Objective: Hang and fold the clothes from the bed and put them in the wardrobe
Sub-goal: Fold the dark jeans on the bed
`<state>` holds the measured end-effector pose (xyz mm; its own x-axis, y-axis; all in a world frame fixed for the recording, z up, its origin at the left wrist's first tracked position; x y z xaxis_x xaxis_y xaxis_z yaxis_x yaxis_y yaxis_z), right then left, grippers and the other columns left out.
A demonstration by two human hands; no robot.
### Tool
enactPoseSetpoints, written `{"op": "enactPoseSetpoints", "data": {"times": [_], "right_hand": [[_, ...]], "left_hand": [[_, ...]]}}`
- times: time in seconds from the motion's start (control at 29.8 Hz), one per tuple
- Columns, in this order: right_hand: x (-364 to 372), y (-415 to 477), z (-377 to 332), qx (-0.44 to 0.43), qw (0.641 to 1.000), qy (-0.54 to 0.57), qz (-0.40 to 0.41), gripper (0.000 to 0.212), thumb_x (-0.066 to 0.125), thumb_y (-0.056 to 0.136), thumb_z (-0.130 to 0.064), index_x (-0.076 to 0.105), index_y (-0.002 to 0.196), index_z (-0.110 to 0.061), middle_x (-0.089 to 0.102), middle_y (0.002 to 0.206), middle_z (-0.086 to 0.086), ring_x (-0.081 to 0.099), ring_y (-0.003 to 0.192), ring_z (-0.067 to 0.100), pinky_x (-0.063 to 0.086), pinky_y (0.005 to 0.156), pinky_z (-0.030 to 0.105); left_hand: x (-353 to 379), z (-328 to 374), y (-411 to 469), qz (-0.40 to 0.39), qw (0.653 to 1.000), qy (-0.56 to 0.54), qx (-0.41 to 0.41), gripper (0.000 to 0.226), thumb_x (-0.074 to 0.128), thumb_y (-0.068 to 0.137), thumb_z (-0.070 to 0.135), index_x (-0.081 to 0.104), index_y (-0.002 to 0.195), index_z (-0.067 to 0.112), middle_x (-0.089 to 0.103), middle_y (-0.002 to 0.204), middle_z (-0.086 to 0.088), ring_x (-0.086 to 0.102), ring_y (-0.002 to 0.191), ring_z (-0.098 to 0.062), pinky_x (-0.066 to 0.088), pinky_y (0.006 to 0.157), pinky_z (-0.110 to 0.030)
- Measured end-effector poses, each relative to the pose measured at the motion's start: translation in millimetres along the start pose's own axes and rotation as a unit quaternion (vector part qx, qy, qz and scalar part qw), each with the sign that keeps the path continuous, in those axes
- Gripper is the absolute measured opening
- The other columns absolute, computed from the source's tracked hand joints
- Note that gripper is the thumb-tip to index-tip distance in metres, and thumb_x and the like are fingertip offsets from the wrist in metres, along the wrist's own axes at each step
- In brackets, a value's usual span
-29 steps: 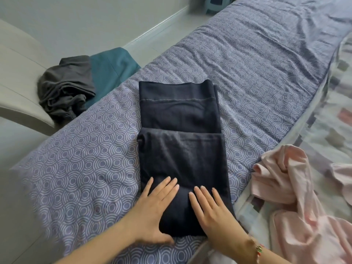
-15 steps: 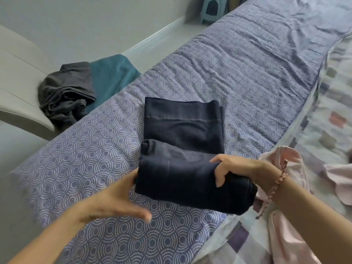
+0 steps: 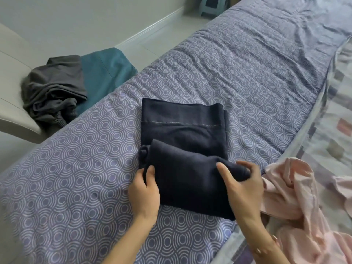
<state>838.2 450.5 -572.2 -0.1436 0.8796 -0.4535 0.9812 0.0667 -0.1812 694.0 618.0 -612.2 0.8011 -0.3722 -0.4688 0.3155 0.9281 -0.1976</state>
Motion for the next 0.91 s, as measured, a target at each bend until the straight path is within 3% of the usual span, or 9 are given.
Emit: {"op": "enactPoseSetpoints", "data": {"times": [0.13,0.27,0.4,0.54,0.64,0.71,0.74,0.81,0.91], "right_hand": [[57,47,3,-0.061,0.984,-0.160,-0.045,0.036,0.065,0.084,-0.042,0.052,0.098,-0.012,0.064,0.090,0.007,0.057,0.088,0.025,0.039,0.075,0.034],[75,69,22,-0.069,0.965,-0.249,-0.037,0.039,0.051,0.092,-0.045,0.049,0.100,-0.008,0.065,0.096,0.017,0.058,0.093,0.037,0.038,0.070,0.037],[78,74,19,-0.074,0.945,-0.316,-0.038,0.038,0.049,0.093,-0.042,0.048,0.106,-0.007,0.064,0.100,0.017,0.060,0.091,0.038,0.042,0.070,0.041],[68,59,-12,-0.320,0.880,-0.346,0.064,0.027,0.068,0.078,-0.020,0.058,0.099,-0.006,0.058,0.102,0.016,0.057,0.089,0.035,0.044,0.077,0.042],[54,4,-10,-0.464,0.833,-0.282,-0.108,0.045,0.058,0.078,-0.046,0.058,0.106,-0.010,0.058,0.115,0.010,0.053,0.106,0.028,0.037,0.090,0.037],[53,-27,12,-0.498,0.730,-0.420,-0.205,0.090,0.067,0.062,-0.059,0.045,0.132,-0.006,0.045,0.139,0.017,0.039,0.130,0.031,0.028,0.103,0.048],[53,-30,23,-0.497,0.688,-0.478,-0.225,0.106,0.075,0.052,-0.052,0.037,0.139,-0.005,0.038,0.144,0.020,0.033,0.135,0.033,0.026,0.105,0.055],[61,-22,25,-0.447,0.680,-0.526,-0.249,0.114,0.083,0.038,-0.026,0.036,0.139,-0.002,0.042,0.140,0.023,0.040,0.131,0.036,0.034,0.102,0.061],[69,-9,-3,-0.426,0.708,-0.499,-0.262,0.096,0.080,0.028,-0.011,0.054,0.120,0.001,0.063,0.111,0.021,0.064,0.098,0.037,0.055,0.078,0.049]], "left_hand": [[12,-12,11,0.126,0.988,0.051,-0.070,0.049,0.038,0.099,0.038,0.062,0.091,-0.004,0.066,0.091,-0.024,0.058,0.086,-0.040,0.034,0.070,-0.036],[21,-7,22,0.141,0.972,0.155,-0.102,0.052,0.043,0.095,0.040,0.065,0.090,-0.006,0.061,0.100,-0.027,0.051,0.102,-0.041,0.035,0.088,-0.046],[15,-11,28,0.123,0.979,0.111,-0.123,0.080,0.044,0.077,0.068,0.059,0.092,-0.009,0.060,0.100,-0.025,0.052,0.102,-0.040,0.043,0.088,-0.050],[6,-15,27,0.002,0.983,0.082,-0.165,0.083,0.050,0.077,0.068,0.049,0.121,-0.002,0.052,0.125,-0.017,0.048,0.116,-0.034,0.038,0.095,-0.041],[-1,-22,40,-0.100,0.971,0.094,-0.198,0.101,0.048,0.067,0.081,0.046,0.131,0.004,0.052,0.132,-0.013,0.048,0.121,-0.032,0.038,0.103,-0.041],[0,-29,50,-0.154,0.958,0.071,-0.232,0.115,0.050,0.055,0.087,0.041,0.137,0.006,0.048,0.137,-0.011,0.046,0.125,-0.030,0.037,0.106,-0.044],[0,-30,52,-0.171,0.952,0.066,-0.247,0.121,0.050,0.050,0.089,0.040,0.138,0.007,0.047,0.139,-0.010,0.046,0.125,-0.029,0.037,0.107,-0.043],[3,-30,53,-0.189,0.945,0.066,-0.259,0.126,0.048,0.045,0.091,0.041,0.139,0.008,0.046,0.140,-0.009,0.045,0.127,-0.028,0.036,0.108,-0.043],[2,-22,54,-0.194,0.943,0.004,-0.269,0.101,0.047,0.068,0.079,0.040,0.140,0.009,0.042,0.144,-0.007,0.041,0.130,-0.027,0.034,0.109,-0.041]]}}
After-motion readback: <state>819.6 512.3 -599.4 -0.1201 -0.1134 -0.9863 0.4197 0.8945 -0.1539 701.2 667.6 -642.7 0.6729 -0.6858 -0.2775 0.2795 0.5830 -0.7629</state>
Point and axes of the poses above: each hand's wrist, its own y-axis towards the middle knuckle, its own x-axis out of the palm, z = x × y, the point moved 4 cm from there along y, towards the middle knuckle
